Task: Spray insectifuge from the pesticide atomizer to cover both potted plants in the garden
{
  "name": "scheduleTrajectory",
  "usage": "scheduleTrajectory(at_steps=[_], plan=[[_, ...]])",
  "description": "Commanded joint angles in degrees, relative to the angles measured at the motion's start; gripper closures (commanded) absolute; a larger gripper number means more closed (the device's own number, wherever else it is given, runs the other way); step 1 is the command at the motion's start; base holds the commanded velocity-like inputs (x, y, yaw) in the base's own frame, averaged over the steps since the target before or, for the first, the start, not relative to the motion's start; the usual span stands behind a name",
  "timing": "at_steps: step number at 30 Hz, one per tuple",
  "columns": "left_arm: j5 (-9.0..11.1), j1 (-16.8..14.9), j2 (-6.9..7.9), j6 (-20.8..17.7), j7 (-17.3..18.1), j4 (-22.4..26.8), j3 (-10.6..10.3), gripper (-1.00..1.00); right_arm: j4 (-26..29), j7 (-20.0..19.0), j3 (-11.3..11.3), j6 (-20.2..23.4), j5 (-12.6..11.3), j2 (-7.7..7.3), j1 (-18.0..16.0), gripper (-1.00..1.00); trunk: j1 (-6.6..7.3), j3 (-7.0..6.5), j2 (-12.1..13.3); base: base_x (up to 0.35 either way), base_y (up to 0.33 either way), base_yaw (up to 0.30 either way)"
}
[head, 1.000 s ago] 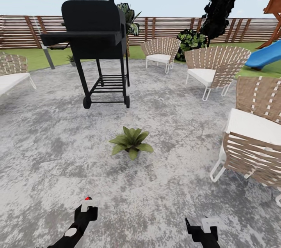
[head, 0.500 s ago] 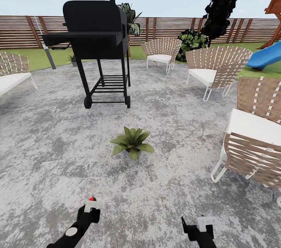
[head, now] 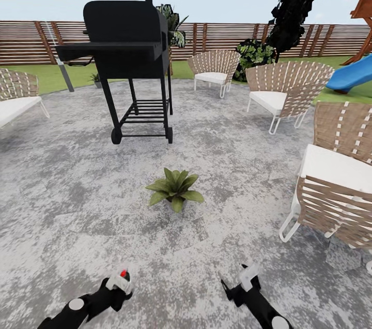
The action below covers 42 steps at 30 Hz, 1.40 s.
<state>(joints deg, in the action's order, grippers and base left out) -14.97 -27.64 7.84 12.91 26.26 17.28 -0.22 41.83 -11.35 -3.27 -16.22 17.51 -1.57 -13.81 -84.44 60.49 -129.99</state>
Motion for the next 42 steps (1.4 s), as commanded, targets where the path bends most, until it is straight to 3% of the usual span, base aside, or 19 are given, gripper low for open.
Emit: scheduleTrajectory(at_steps=[1, 3, 4, 7, 9, 14, 15, 18, 21, 25, 26, 35, 42], plan=[[-1.51, -0.03, 0.47, 0.36, 1.54, 0.01, -0.01, 1.0, 0.53, -2.13, -0.27, 0.01, 0.6, 0.0, -0.24, -1.0, 0.01, 0.04, -0.02, 0.0, 0.0, 0.0], [-3.69, -0.04, 0.86, 0.34, 3.24, 0.02, -0.03, 1.0, 1.37, -5.05, -0.51, 0.56, 0.77, 0.15, -0.53, -1.0, 0.01, 0.04, -0.02, 0.0, 0.0, 0.0], [-6.48, -0.04, 1.04, 0.29, 4.25, 0.03, -0.02, 1.0, 2.34, -7.63, -0.64, 1.56, 0.86, 0.69, -0.81, -1.0, 0.01, 0.04, -0.02, 0.0, 0.0, 0.0], [-10.61, -0.05, 1.11, 0.2, 4.91, 0.03, 0.05, 1.0, 3.45, -10.53, -0.72, 3.5, 0.93, 1.55, -1.1, -1.0, 0.01, 0.04, -0.02, 0.0, 0.0, 0.0], [-15.74, -0.14, 0.91, 0.07, 5.87, 0.12, 0.13, 1.0, 4.86, -15.19, -0.76, 7.57, 0.94, 2.2, -2.04, -1.0, 0.01, 0.04, -0.02, 0.0, 0.0, 0.0], [-18.77, -0.69, 0.41, -2.69, 12.11, 1.9, 0.06, 1.0, 6.62, -22.83, -0.94, 10.79, 1.21, 2.43, -3.73, -1.0, 0.01, 0.04, -0.02, 0.0, 0.0, 0.0], [-20.26, -0.91, 0.23, -5.36, 15.22, 4.45, 0.05, 1.0, 7.73, -25.38, -3.42, 11.3, 2.23, 2.44, -4.15, -1.0, 0.01, 0.04, -0.02, 0.0, 0.0, 0.0], [-22.69, -0.99, 0.03, -6.81, 16.89, 6.55, -0.22, 1.0, 8.45, -26.89, -9.41, 14.26, 4.0, 2.45, -5.22, -1.0, 0.01, 0.04, -0.02, 0.0, 0.0, 0.0], [-24.58, -1.01, -0.12, -7.07, 17.19, 6.96, -0.4, 1.0, 8.58, -27.24, -11.58, 16.62, 4.37, 2.45, -6.37, -1.0, 0.01, 0.04, -0.02, 0.0, 0.0, 0.0], [-26.48, -1.01, -0.26, -7.12, 17.31, 7.17, -0.47, 1.0, 8.61, -28.04, -12.61, 17.94, 4.52, 2.84, -8.22, -1.0, 0.01, 0.04, -0.02, 0.0, 0.0, 0.0], [-26.7, -1.01, -0.41, -7.12, 17.32, 7.2, -0.47, 1.0, 8.61, -28.66, -12.68, 18.05, 4.56, 3.1, -8.5, 1.0, 0.01, 0.04, -0.02, 0.0, 0.0, 0.0], [-30.87, -1.01, -2.47, -6.96, 17.34, 7.24, -0.48, 1.0, 8.65, -31.71, -12.81, 18.24, 4.77, 3.65, -9.4, 1.0, 0.01, 0.04, -0.02, 0.0, 0.0, 0.0], [-31.58, -1.01, -3.42, -6.54, 17.42, 7.33, -0.48, 1.0, 8.62, -32.89, -12.82, 18.24, 5.01, 3.67, -9.81, 1.0, 0.01, 0.04, -0.02, 0.0, 0.0, 0.0]])
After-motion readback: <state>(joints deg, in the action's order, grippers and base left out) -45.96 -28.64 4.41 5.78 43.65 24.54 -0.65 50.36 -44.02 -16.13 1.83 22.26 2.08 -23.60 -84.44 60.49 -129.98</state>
